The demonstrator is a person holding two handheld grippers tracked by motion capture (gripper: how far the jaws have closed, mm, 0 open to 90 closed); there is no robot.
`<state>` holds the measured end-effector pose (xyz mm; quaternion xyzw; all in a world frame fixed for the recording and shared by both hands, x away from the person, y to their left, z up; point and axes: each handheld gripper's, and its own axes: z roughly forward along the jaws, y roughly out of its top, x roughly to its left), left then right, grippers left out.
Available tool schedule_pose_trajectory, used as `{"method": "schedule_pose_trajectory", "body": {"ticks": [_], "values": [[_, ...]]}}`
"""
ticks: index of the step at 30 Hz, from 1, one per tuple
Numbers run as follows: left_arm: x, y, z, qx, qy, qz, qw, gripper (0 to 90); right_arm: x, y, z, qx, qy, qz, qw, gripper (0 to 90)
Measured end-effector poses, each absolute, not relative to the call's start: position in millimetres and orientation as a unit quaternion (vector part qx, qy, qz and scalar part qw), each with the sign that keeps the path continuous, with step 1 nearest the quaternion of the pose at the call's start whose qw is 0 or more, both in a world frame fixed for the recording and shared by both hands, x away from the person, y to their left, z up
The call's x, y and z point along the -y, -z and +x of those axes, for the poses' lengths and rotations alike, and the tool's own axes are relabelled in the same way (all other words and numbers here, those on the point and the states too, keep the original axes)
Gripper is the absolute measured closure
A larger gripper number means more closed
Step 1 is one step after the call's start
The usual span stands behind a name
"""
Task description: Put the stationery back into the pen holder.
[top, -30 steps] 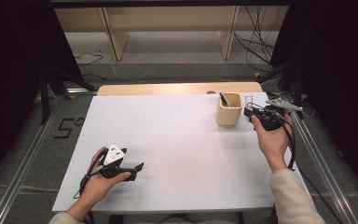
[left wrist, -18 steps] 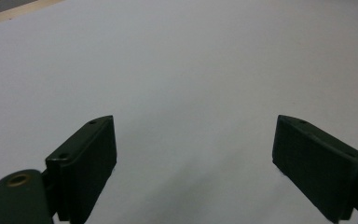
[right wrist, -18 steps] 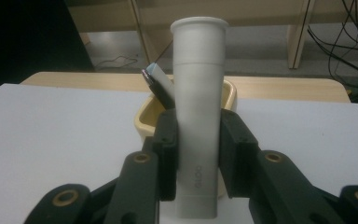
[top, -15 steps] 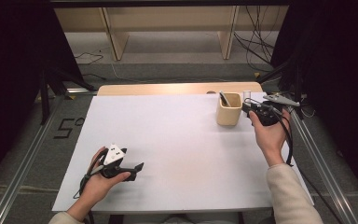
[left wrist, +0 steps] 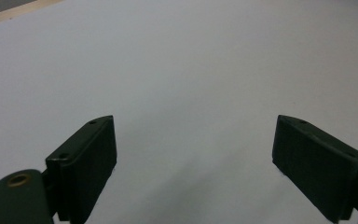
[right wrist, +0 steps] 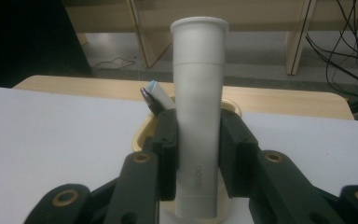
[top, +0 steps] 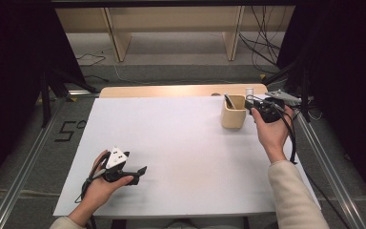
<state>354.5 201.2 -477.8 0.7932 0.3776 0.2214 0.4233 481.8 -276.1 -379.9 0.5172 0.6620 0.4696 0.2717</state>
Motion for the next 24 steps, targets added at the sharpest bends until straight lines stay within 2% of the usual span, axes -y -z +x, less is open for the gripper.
{"method": "schedule_pose_trajectory", "body": {"ticks": [24], "values": [[-200.9, 478.0, 354.7, -0.378, -0.220, 0.793, 0.423, 13.6, 269.4, 378.1, 504.3, -0.659, -0.464, 0.523, 0.277, 71.2]]}}
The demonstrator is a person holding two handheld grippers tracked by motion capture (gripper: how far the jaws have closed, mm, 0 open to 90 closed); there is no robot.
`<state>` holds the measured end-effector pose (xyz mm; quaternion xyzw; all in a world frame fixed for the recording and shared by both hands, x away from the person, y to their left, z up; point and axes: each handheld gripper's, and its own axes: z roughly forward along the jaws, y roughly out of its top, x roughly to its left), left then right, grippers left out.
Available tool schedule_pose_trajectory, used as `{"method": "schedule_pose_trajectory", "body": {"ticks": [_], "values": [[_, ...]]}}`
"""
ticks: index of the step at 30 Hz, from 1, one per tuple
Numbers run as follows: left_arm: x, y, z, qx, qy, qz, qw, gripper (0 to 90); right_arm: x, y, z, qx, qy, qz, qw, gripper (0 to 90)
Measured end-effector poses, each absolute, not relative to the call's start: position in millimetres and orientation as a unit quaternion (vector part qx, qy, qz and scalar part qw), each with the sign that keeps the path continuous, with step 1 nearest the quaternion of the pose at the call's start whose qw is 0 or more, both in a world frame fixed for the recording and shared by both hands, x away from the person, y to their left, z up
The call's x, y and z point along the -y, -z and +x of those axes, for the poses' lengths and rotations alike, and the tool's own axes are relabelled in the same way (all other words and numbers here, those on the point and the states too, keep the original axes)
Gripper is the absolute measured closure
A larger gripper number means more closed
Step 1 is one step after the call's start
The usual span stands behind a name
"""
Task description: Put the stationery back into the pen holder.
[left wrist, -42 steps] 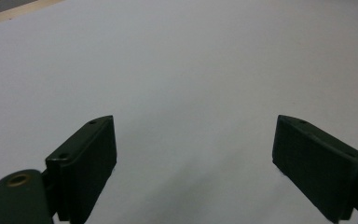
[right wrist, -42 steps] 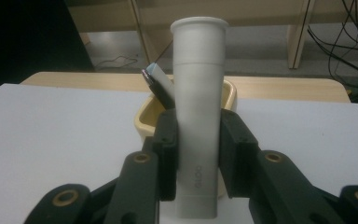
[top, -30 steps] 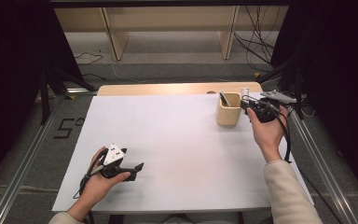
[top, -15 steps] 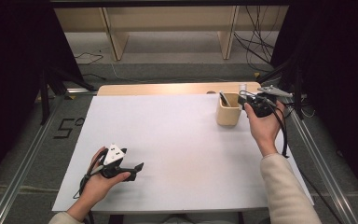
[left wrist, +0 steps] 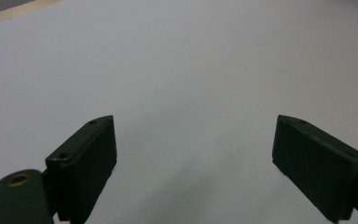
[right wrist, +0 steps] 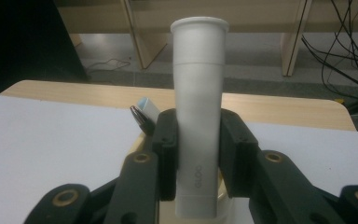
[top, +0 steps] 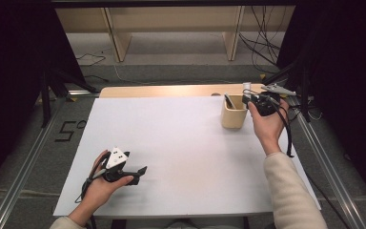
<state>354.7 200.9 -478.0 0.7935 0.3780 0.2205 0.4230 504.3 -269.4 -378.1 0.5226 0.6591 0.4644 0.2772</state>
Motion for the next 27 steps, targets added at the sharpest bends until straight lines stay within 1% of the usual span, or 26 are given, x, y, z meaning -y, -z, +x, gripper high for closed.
{"method": "schedule_pose_trajectory", "body": {"ticks": [27], "values": [[-200.8, 478.2, 355.0, -0.378, -0.219, 0.794, 0.423, 13.5, 259.1, 379.9, 522.7, -0.668, -0.449, 0.522, 0.281, 71.1]]}}
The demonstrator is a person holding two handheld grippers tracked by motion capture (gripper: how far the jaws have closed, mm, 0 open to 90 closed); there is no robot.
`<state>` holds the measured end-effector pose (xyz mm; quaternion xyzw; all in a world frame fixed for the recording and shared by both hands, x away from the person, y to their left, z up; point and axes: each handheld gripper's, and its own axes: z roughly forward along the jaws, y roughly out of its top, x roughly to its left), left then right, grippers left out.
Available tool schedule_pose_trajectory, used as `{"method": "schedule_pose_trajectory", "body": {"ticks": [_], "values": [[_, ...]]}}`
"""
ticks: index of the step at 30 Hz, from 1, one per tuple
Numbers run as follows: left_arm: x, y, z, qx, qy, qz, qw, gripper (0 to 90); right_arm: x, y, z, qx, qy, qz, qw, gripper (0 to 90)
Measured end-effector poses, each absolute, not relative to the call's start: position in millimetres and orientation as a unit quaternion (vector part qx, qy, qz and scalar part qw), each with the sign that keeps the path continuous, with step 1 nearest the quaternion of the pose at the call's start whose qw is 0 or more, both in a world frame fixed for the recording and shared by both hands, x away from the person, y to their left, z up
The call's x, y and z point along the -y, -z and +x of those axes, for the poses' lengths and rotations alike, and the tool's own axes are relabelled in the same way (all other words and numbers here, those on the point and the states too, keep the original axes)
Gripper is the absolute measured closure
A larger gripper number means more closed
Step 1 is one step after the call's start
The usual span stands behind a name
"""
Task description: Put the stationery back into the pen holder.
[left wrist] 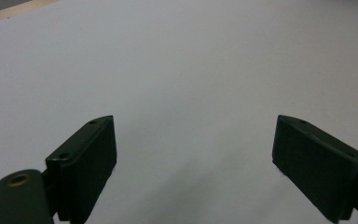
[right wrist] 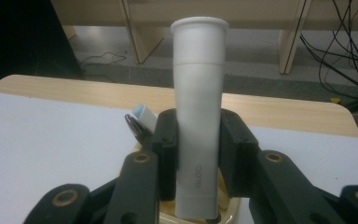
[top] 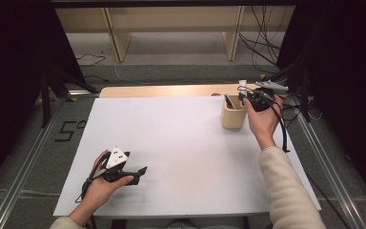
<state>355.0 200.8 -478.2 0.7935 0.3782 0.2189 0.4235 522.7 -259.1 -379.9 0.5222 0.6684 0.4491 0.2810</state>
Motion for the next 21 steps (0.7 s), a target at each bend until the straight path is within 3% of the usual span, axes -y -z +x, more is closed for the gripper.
{"method": "schedule_pose_trajectory", "body": {"ticks": [12, 15, 21], "values": [[-201.3, 478.0, 354.9, -0.378, -0.219, 0.793, 0.424, 13.6, 257.2, 386.6, 528.8, -0.680, -0.433, 0.524, 0.276, 70.1], [-201.4, 478.1, 354.9, -0.378, -0.219, 0.793, 0.424, 13.5, 257.5, 388.4, 528.7, -0.679, -0.432, 0.523, 0.280, 57.1], [-201.6, 478.0, 354.7, -0.378, -0.220, 0.793, 0.424, 13.6, 259.2, 383.6, 520.8, -0.684, -0.436, 0.512, 0.284, 40.1]]}}
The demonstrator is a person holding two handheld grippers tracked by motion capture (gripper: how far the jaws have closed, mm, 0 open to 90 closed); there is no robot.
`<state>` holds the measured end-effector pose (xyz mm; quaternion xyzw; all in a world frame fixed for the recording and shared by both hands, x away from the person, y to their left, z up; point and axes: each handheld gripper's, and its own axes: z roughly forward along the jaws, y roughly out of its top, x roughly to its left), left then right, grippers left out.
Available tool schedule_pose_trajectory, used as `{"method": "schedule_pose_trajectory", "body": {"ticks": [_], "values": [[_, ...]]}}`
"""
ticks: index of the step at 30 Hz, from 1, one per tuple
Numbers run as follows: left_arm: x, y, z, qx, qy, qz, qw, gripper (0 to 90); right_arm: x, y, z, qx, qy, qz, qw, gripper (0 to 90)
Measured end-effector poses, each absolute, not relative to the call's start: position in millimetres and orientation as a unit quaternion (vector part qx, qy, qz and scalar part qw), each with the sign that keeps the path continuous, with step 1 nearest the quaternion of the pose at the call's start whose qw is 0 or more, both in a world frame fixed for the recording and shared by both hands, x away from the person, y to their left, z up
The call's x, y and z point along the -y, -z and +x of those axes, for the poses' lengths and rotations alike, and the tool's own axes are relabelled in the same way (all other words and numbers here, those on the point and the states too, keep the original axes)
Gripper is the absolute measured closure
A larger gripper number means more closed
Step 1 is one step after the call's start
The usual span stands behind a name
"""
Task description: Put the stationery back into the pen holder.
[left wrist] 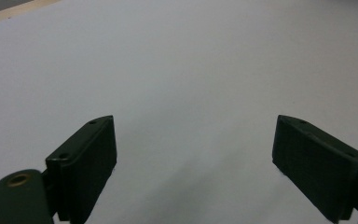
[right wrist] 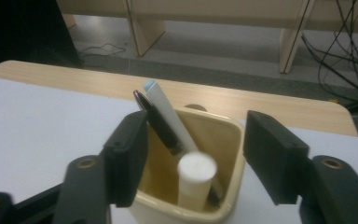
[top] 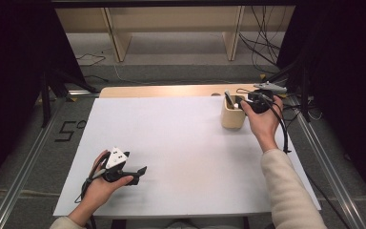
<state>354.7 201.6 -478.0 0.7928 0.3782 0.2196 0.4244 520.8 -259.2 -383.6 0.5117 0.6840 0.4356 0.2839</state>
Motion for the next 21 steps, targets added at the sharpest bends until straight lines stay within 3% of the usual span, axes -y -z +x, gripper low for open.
{"method": "schedule_pose_trajectory", "body": {"ticks": [8, 21], "values": [[-201.2, 478.0, 354.5, -0.378, -0.220, 0.793, 0.424, 13.5, 264.1, 385.3, 497.2, -0.693, -0.432, 0.494, 0.298, 32.1], [-200.8, 478.2, 354.3, -0.378, -0.221, 0.794, 0.423, 13.6, 262.4, 395.9, 454.1, -0.713, -0.447, 0.468, 0.268, 32.3]]}}
